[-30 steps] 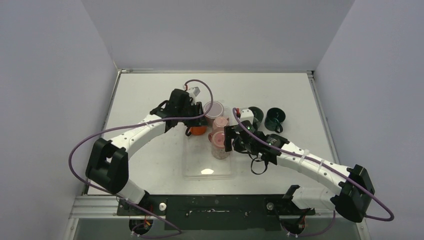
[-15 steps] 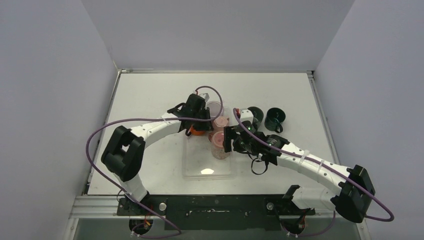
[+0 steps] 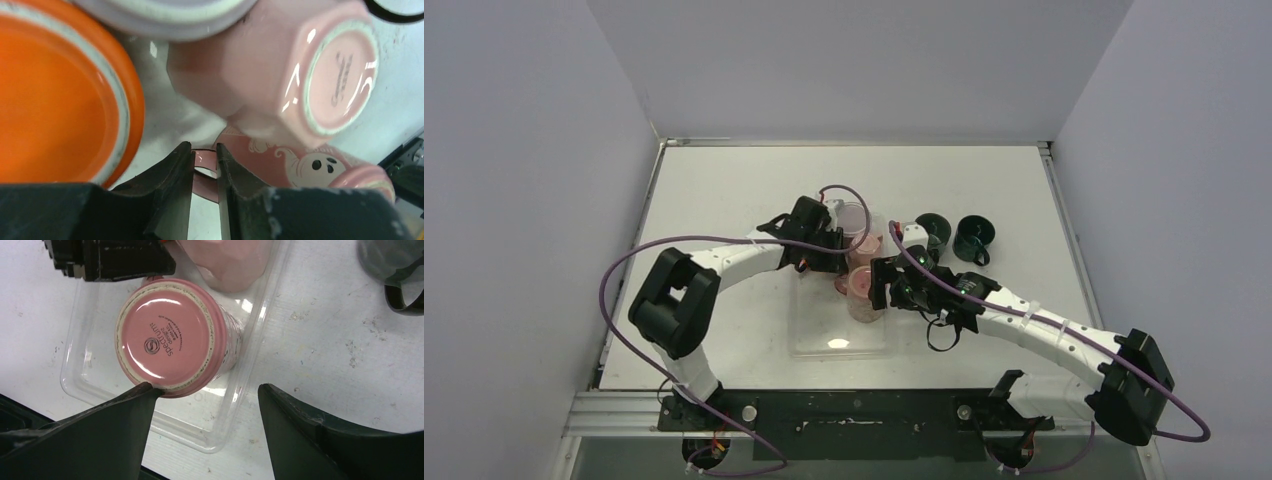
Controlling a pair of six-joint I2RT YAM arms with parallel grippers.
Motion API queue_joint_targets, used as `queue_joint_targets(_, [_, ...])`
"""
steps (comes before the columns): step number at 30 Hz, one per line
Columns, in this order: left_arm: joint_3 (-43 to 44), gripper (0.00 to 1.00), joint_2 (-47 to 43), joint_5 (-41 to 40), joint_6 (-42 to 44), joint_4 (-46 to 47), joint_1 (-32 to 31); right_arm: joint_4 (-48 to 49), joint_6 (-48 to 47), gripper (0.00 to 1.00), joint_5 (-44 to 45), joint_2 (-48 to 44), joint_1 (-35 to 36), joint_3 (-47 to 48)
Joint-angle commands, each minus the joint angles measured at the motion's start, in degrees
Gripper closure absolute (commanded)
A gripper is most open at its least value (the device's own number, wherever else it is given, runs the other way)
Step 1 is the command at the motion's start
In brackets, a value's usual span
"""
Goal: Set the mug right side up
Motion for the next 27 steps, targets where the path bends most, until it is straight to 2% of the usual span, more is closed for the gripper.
queue_joint_targets(1, [-4.6,0.78,-5.1,6.0,-0.1,4.9,-0.2,2.6,0.3,0.25,0.3,0.1,-0.2,-0.4])
queue_joint_targets(6, [-8.7,0.77,-8.0,7.3,-1.3,6.7,-1.6,1.9,0.5,0.25,1.7,1.6,-0.4,0.5])
queue_joint_targets(14, [-15.4,0.72,-17.7,3.0,-1.6,5.7,-2.0,0.8,0.8,0.26,3.3,4.2,-0.6,2.0])
queue_joint_targets(19, [-19.0,0.61,-24.7,1.0,-0.9,5.7,-2.0,1.4,0.6,0.26,2.7,4.2,-0.7,2.8])
queue_joint_targets(22, [-19.8,0.52,-27.7,1.1,2.2,4.7,-1.9,1.1,1.8,0.25,0.8,2.5,-1.5,4.4])
queue_joint_targets(25, [-20.1,0.48,-30.3,2.3,5.5,3.4,-2.1,1.5,2.9,0.24,-1.0,0.3,-2.5,5.5])
queue_joint_targets(27, [-20.6,0.40,-32.1,3.8,8.4,3.8,-2.5,1.0,3.2,0.24,-1.8,-0.5,-3.6,6.2])
